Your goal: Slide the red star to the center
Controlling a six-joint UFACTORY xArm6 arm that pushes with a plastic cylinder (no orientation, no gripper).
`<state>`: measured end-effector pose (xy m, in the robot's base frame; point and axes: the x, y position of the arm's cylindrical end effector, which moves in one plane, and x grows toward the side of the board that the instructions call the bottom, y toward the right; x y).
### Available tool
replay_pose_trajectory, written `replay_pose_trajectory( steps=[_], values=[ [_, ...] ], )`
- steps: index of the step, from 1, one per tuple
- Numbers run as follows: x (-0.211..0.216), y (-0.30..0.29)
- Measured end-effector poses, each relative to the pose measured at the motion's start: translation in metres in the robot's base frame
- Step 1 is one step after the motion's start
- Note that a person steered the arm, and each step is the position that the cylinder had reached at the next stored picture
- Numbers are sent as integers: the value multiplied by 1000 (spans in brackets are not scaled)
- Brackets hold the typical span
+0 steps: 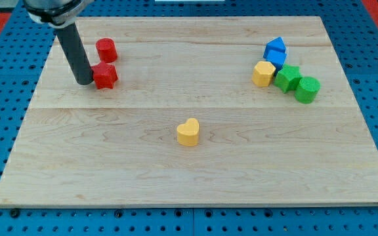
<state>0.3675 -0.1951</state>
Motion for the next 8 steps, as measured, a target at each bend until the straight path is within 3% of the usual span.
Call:
replay_pose_trajectory(
  steps=[1,2,3,4,5,6,7,8],
  values=[
    [-13,19],
    [-7,87],
    [-25,103],
    [-5,127],
    [75,128],
    [99,137],
    [49,138],
    [31,171]
  ],
)
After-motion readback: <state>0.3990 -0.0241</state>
